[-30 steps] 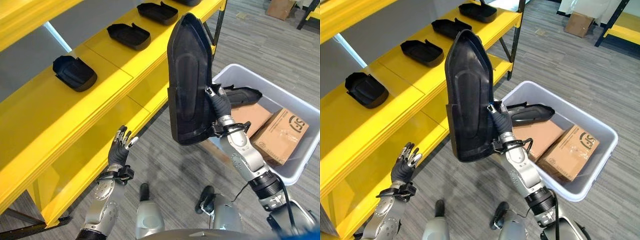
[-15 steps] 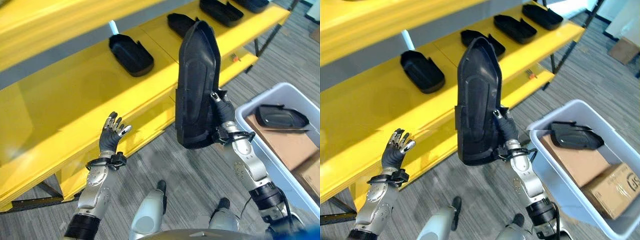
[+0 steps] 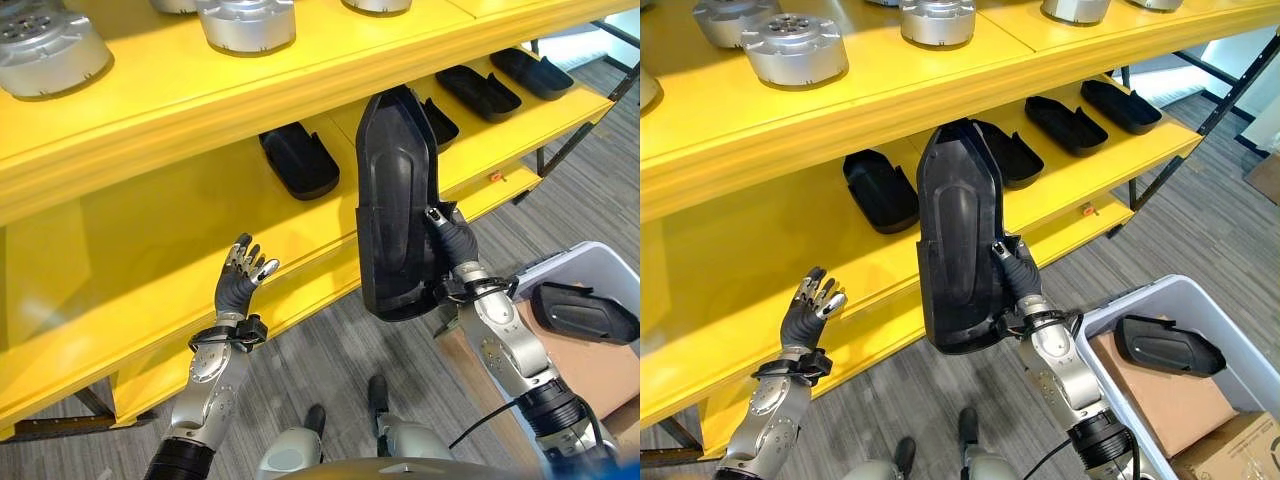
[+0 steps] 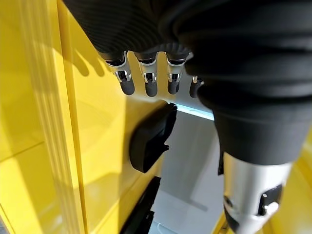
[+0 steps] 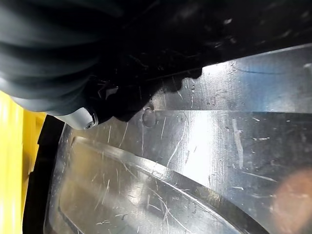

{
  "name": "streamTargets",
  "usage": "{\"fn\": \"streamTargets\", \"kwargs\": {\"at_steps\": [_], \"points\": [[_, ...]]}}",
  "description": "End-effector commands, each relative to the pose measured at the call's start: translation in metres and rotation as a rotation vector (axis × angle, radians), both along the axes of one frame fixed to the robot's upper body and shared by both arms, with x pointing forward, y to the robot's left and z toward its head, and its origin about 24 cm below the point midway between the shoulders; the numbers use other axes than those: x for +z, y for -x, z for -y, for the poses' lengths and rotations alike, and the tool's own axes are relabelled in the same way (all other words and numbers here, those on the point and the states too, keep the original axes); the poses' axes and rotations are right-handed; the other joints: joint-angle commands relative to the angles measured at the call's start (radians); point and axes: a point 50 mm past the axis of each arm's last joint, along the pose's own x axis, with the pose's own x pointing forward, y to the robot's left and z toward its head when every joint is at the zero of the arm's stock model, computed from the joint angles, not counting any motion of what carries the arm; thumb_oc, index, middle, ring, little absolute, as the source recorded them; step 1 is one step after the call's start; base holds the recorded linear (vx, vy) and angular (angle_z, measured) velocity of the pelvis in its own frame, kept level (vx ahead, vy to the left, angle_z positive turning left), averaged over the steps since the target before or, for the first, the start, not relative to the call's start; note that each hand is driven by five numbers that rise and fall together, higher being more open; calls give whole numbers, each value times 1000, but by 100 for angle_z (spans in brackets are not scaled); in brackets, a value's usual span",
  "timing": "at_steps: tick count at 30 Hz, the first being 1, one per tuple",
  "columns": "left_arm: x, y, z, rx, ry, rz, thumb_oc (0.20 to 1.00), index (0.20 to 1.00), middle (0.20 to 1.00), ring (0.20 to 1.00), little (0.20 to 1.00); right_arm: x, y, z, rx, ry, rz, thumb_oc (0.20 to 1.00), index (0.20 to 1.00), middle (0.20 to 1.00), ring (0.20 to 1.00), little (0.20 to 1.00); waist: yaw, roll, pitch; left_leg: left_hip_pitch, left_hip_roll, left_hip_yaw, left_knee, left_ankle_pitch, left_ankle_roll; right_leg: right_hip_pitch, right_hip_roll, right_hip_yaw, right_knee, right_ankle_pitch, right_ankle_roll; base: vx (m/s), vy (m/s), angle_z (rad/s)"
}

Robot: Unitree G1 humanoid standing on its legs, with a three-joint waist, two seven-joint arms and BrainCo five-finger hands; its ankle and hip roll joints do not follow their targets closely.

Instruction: Move parts from the plastic box to the shelf.

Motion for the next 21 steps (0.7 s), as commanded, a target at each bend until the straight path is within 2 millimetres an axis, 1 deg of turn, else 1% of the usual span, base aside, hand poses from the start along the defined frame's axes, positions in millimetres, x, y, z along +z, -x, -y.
{"fn": "streamTargets", "kwargs": {"at_steps": [1, 7, 9, 10, 11, 12, 13, 15, 16, 17, 18, 19, 21], "points": [[19, 2, -6, -37, -85, 93, 1000, 1000, 1000, 1000, 1000, 42, 4, 0, 11, -125, 208, 200, 200, 200, 200, 200, -8, -19, -80, -76, -1, 24, 16, 32, 4, 28, -53, -24, 96, -150, 57, 56, -107, 14], [15, 7, -6, -26, -65, 75, 1000, 1000, 1000, 1000, 1000, 44, 5, 1, 20, -126, 214, 200, 200, 200, 200, 200, -8, -9, -84, -67, 17, -3, 6, 47, -14, 42, -40, -47, 110, -179, 40, 15, -97, 14], [15, 7, -6, -22, -60, 77, 1000, 1000, 1000, 1000, 1000, 48, 5, 1, 28, -114, 233, 200, 200, 200, 200, 200, -5, -9, -70, -95, 5, -10, 58, 44, -24, 37, -45, -59, 121, -188, 32, -73, -70, 23], [15, 7, -6, -23, -53, 76, 1000, 1000, 1000, 1000, 1000, 48, 5, 2, 31, -112, 238, 200, 200, 200, 200, 200, -9, -10, -60, -125, 0, 9, 116, 32, -31, 34, -52, -74, 130, -196, 28, -140, -20, 35], [15, 5, -5, -26, -42, 77, 1000, 1000, 1000, 1000, 1000, 52, 5, 7, 5, -90, 259, 200, 200, 200, 200, 200, -31, -13, -36, -153, 92, 166, 182, 48, -33, 32, -73, -115, 165, -215, 20, -113, 25, 97], [15, 5, -4, -29, -41, 77, 1000, 1000, 1000, 1000, 1000, 53, 5, 6, 3, -92, 260, 200, 200, 200, 200, 200, -32, -12, -35, -148, 124, 184, 162, 61, -33, 29, -77, -118, 170, -218, 22, -58, 100, 188], [14, 4, -2, -26, -43, 73, 1000, 1000, 1000, 1000, 1000, 53, 3, 1, 5, -99, 253, 200, 200, 200, 200, 200, -20, 0, -41, -143, 219, 116, 79, 160, -61, 28, -86, -112, 196, -238, 36, 23, 78, 185], [14, 4, -2, -26, -43, 73, 1000, 1000, 1000, 1000, 1000, 52, 3, 1, 5, -99, 253, 200, 200, 200, 200, 200, -21, 0, -41, -141, 219, 115, 74, 163, -62, 27, -85, -114, 198, -239, 35, 29, 78, 66], [14, 5, -2, -22, -42, 69, 1000, 1000, 1000, 1000, 1000, 52, 2, 1, 6, -97, 242, 200, 200, 200, 200, 200, -23, 17, -44, -132, 280, 103, -8, 218, -76, 11, -92, -118, 245, -263, 45, 45, 170, 1], [14, 4, -1, -21, -40, 65, 1000, 1000, 1000, 1000, 1000, 51, 1, 2, -5, -92, 238, 200, 200, 200, 200, 200, -24, 27, -43, -123, 306, 128, -52, 249, -85, -5, -99, -125, 281, -277, 48, 69, 261, 1], [13, 3, 0, -19, -44, 63, 1000, 1000, 1000, 1000, 1000, 52, 1, 4, -18, -90, 240, 200, 200, 200, 200, 200, -26, 39, -40, -130, 328, 161, -69, 280, -96, -11, -111, -137, 309, -286, 53, 67, 212, 3], [12, 5, -2, -13, -35, 60, 1000, 1000, 1000, 1000, 1000, 52, 2, 4, -12, -94, 238, 200, 200, 200, 200, 200, -26, 49, -41, -102, 339, 175, -83, 251, -95, -23, -113, -139, 341, -302, 55, 85, 212, 14], [9, 8, -5, -4, -32, 48, 1000, 1000, 1000, 1000, 1000, 50, 2, -1, 10, -104, 226, 200, 200, 200, 200, 200, -8, 64, -50, -86, 333, 164, -93, 224, -98, -41, -118, -127, 375, -304, 63, 74, 198, -22]]}}
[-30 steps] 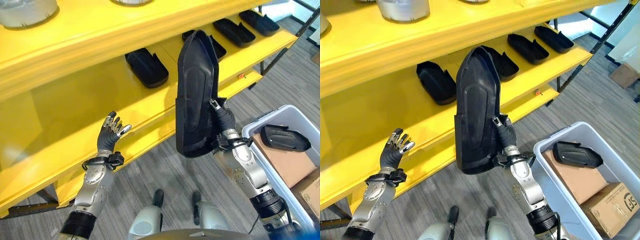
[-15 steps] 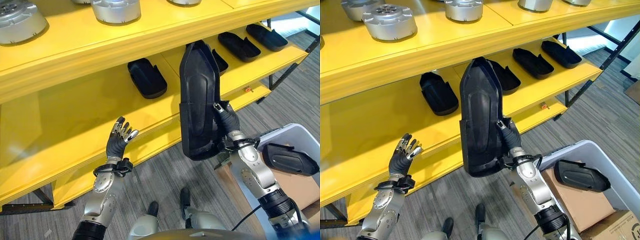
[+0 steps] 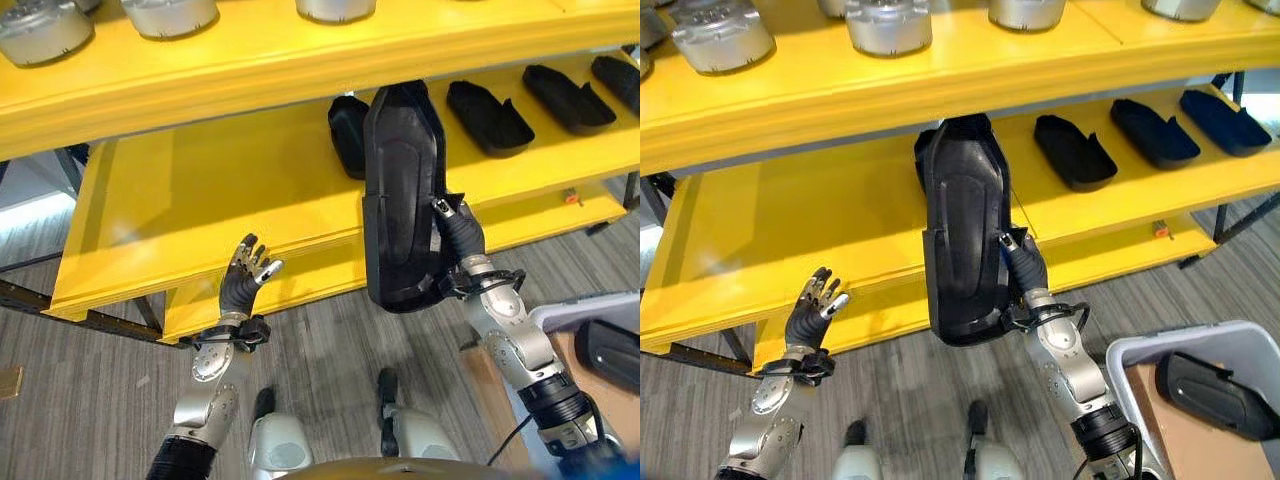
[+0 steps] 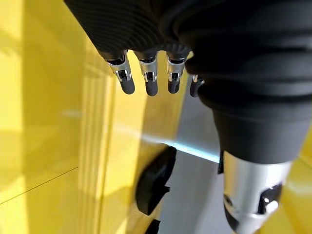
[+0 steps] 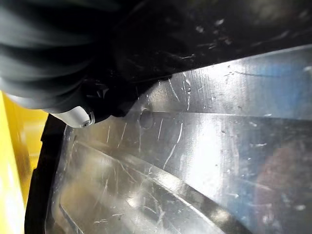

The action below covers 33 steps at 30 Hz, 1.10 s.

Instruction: Move parts from the plastic box to the shelf.

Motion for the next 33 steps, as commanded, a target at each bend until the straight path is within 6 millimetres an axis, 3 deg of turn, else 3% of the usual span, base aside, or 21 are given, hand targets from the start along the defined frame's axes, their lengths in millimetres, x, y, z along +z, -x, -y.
{"fn": "streamTargets", "kwargs": {"at_steps": [1, 3, 5, 7, 12, 19, 25, 27, 31, 33], "points": [[12, 14, -14, 38, -43, 66, 1000, 1000, 1000, 1000, 1000, 34, 11, -11, 68, -106, 183, 200, 200, 200, 200, 200, 25, 14, -100, -36, -43, -18, -41, 141, 4, 81, -64, -3, 189, -222, 72, 50, 217, -63], [14, 13, -15, 19, -59, 72, 1000, 1000, 1000, 1000, 1000, 33, 11, -10, 74, -123, 169, 200, 200, 200, 200, 200, 31, 5, -84, -66, -83, -23, 57, 87, 10, 106, -109, -12, 194, -220, 89, 56, 193, -52], [15, 13, -16, 14, -68, 71, 1000, 1000, 1000, 1000, 1000, 32, 11, -9, 73, -122, 162, 200, 200, 200, 200, 200, 33, 2, -77, -68, -94, -23, 83, 68, 10, 121, -123, -19, 194, -221, 94, 81, 161, 20], [17, 13, -19, 8, -83, 72, 1000, 1000, 1000, 1000, 1000, 28, 11, -9, 92, -149, 128, 200, 200, 200, 200, 200, 50, -6, -67, -81, -148, -22, 150, 10, 9, 178, -176, -40, 161, -205, 122, 134, 257, 34], [19, 14, -27, 15, -115, 63, 1000, 1000, 1000, 1000, 1000, 32, 5, -10, 123, -165, 110, 200, 200, 200, 200, 200, 86, -35, -71, -129, -192, -32, 239, -48, 11, 215, -220, -71, 121, -192, 143, 86, 139, 26], [22, 12, -29, 12, -132, 61, 1000, 1000, 1000, 1000, 1000, 48, -14, -20, 162, -127, 118, 200, 200, 200, 200, 200, 148, -69, -52, -187, -213, -60, 298, -73, 17, 234, -228, -104, 103, -189, 147, 48, 23, 19], [28, 11, -32, -2, -152, 75, 1000, 1000, 1000, 1000, 1000, 61, -38, -14, 128, -69, 97, 200, 200, 200, 200, 200, 195, -89, -31, -222, -230, -89, 315, -77, 23, 234, -229, -126, 103, -188, 146, 7, -4, 15], [32, 10, -32, -11, -146, 89, 1000, 1000, 1000, 1000, 1000, 77, -57, 0, 51, -29, 102, 200, 200, 200, 200, 200, 220, -89, -12, -255, -243, -109, 333, -78, 26, 220, -233, -141, 120, -194, 144, -35, 1, 16], [32, 7, -27, -22, -111, 91, 1000, 1000, 1000, 1000, 1000, 98, -69, 10, -26, -9, 137, 200, 200, 200, 200, 200, 231, -82, 8, -285, -258, -127, 356, -81, 32, 196, -235, -147, 158, -204, 138, -30, 9, 21], [36, 5, -22, -42, -92, 112, 1000, 1000, 1000, 1000, 1000, 125, -79, 18, -94, 24, 191, 200, 200, 200, 200, 200, 242, -73, 28, -317, -270, -147, 377, -82, 37, 170, -237, -151, 197, -217, 134, -53, 9, 13]]}}
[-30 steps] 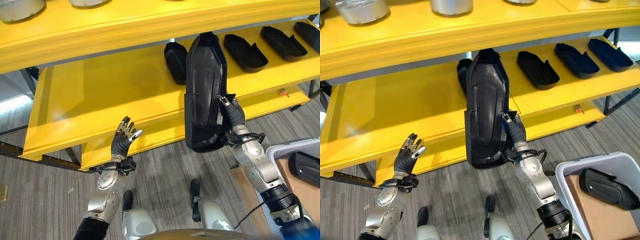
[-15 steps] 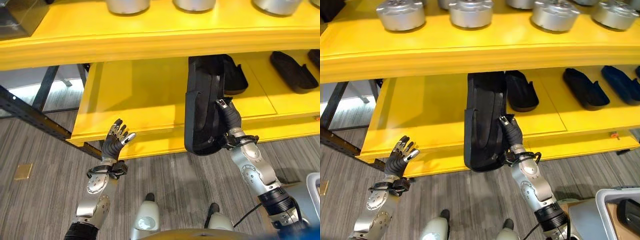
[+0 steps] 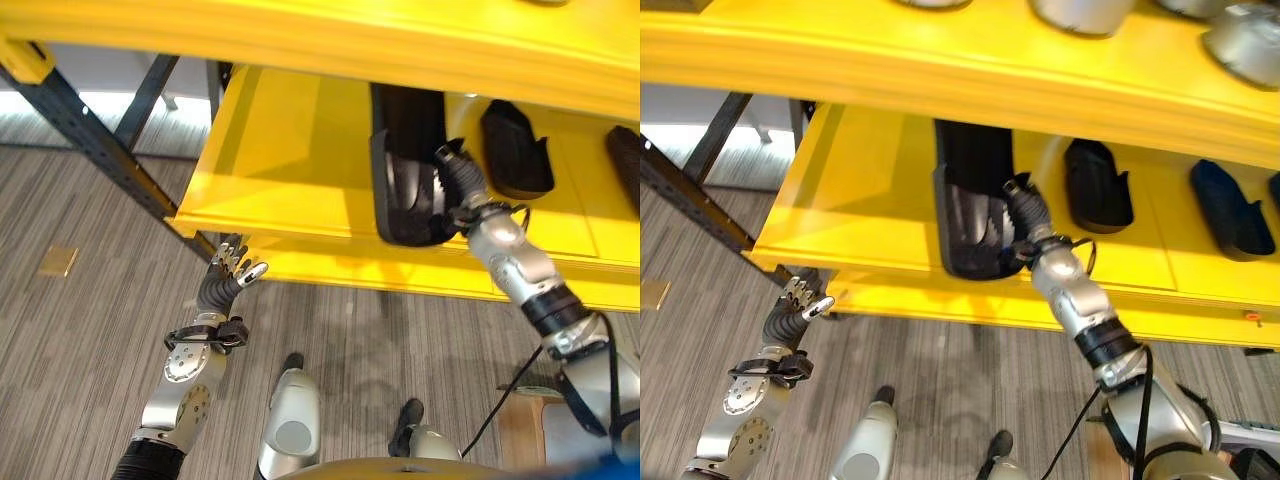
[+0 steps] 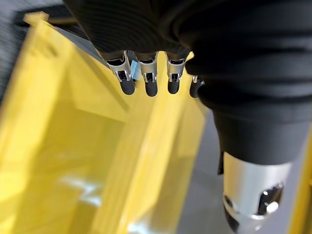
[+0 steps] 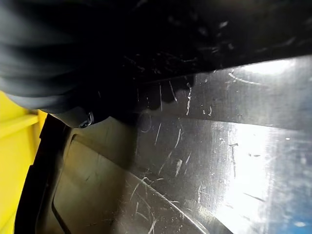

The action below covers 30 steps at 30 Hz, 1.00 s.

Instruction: Move parts from the plastic box to the shelf.

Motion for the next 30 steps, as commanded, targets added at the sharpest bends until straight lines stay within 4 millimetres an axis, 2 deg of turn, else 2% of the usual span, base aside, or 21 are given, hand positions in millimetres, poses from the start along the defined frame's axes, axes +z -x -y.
{"fn": "streamTargets", "kwargs": {"at_steps": [1, 7, 8, 14, 15, 17, 18, 26, 27, 28, 30], "points": [[33, -5, 6, -46, 10, 157, 1000, 1000, 1000, 1000, 1000, 68, -4, 3, -33, -22, 230, 200, 200, 200, 200, 200, -12, 10, -11, -71, 4, -8, 3, 60, 15, 101, -11, 17, 103, -118, -19, -58, 23, 12], [44, -11, 18, -82, 54, 214, 1000, 1000, 1000, 1000, 1000, 110, -17, 9, -145, 16, 306, 200, 200, 200, 200, 200, 1, 40, 32, -126, -23, -23, 55, 45, 23, 45, -25, 23, 183, -151, -29, -56, 32, 15], [49, -13, 22, -97, 61, 241, 1000, 1000, 1000, 1000, 1000, 124, -20, 13, -188, 14, 328, 200, 200, 200, 200, 200, 7, 53, 48, -148, -32, -26, 75, 42, 25, 23, -30, 26, 210, -160, -32, -69, 38, 18], [57, -15, 33, -143, 89, 282, 1000, 1000, 1000, 1000, 1000, 155, -26, 32, -319, -12, 349, 200, 200, 200, 200, 200, 19, 88, 84, -204, -51, -31, 113, 36, 33, -31, -41, 32, 259, -176, -38, -53, 27, 9], [59, -16, 36, -155, 95, 292, 1000, 1000, 1000, 1000, 1000, 161, -28, 42, -368, -24, 336, 200, 200, 200, 200, 200, 23, 95, 90, -220, -54, -32, 123, 35, 34, -44, -43, 31, 268, -181, -38, -38, 14, 2], [59, -16, 36, -155, 96, 293, 1000, 1000, 1000, 1000, 1000, 161, -28, 42, -368, -24, 337, 200, 200, 200, 200, 200, 23, 96, 91, -221, -54, -32, 124, 35, 34, -45, -43, 31, 269, -181, -38, 0, 0, 0], [60, -18, 39, -167, 99, 296, 1000, 1000, 1000, 1000, 1000, 164, -29, 53, -415, -32, 314, 200, 200, 200, 200, 200, 28, 102, 98, -239, -62, -37, 133, 34, 36, -55, -47, 29, 277, -183, -37, 0, 0, 0], [67, -23, 49, -202, 97, 329, 1000, 1000, 1000, 1000, 1000, 165, -28, 88, -555, 24, 242, 200, 200, 200, 200, 200, 42, 118, 109, -271, -84, -54, 147, 33, 41, -65, -53, 13, 291, -197, -35, 0, -2, 7], [68, -24, 50, -212, 95, 338, 1000, 1000, 1000, 1000, 1000, 166, -26, 94, -578, 62, 238, 200, 200, 200, 200, 200, 46, 123, 113, -279, -89, -58, 150, 34, 43, -67, -54, 11, 294, -200, -36, 74, -35, 16], [68, -25, 51, -210, 97, 336, 1000, 1000, 1000, 1000, 1000, 164, -26, 98, -599, 73, 223, 200, 200, 200, 200, 200, 47, 120, 114, -272, -88, -57, 158, 5, 40, -59, -53, 16, 299, -221, -33, 63, -37, 14], [69, -26, 53, -217, 93, 340, 1000, 1000, 1000, 1000, 1000, 165, -24, 105, -636, 177, 214, 200, 200, 200, 200, 200, 53, 125, 120, -283, -95, -60, 161, 6, 42, -60, -55, 10, 297, -222, -33, 25, -23, 18]]}}
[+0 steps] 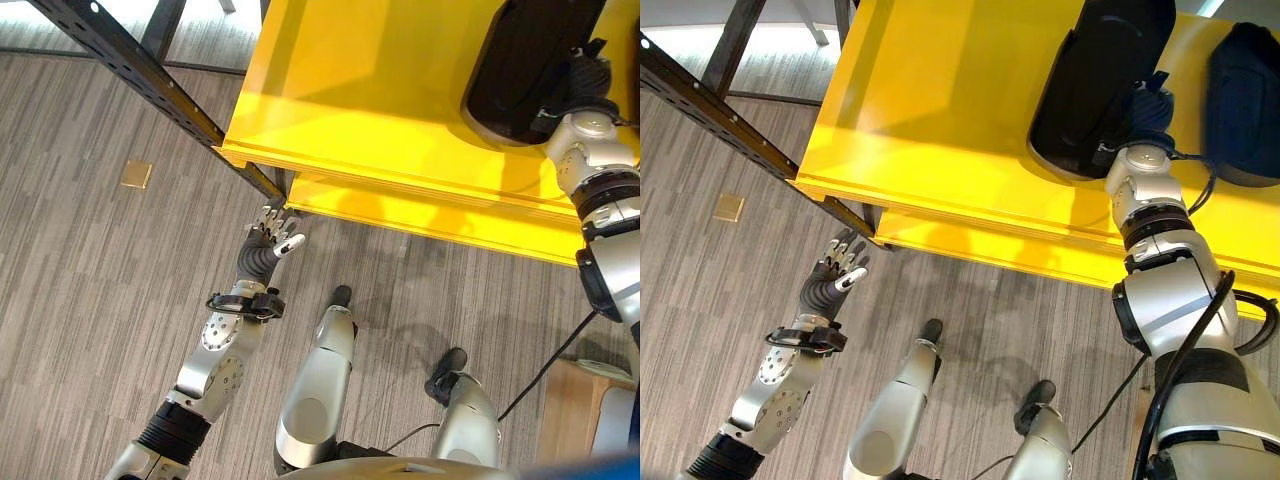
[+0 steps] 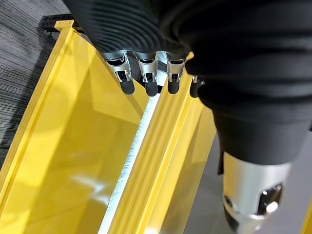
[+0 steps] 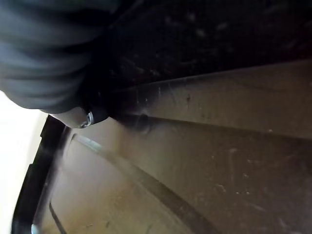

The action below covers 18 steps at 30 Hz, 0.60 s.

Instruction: Move parts from the plastic box to the shelf.

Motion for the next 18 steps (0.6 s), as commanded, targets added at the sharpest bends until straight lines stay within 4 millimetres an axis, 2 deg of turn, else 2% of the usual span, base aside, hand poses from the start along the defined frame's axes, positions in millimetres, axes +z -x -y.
{"fn": "streamTargets", "kwargs": {"at_steps": [1, 7, 18], "points": [[27, 1, -3, -3, 0, 150, 1000, 1000, 1000, 1000, 1000, 68, 11, -7, 15, 174, 174, 200, 200, 200, 200, 200, 5, -4, -29, -75, -2, 21, 16, 13, 29, 142, 44, 34, 31, -114, -43, -6, -11, 15], [31, 0, -2, 1, 5, 169, 1000, 1000, 1000, 1000, 1000, 74, 14, -1, -21, 244, 152, 200, 200, 200, 200, 200, 8, -2, -17, -95, -9, 16, 20, 18, 30, 132, 43, 25, 32, -113, -44, -2, -2, 6], [35, -1, -4, 18, 20, 190, 1000, 1000, 1000, 1000, 1000, 90, 18, -2, -41, 371, 143, 200, 200, 200, 200, 200, 5, -10, 0, -125, -18, 15, 18, 25, 28, 121, 48, 14, 34, -118, -46, 9, -6, 5]]}}
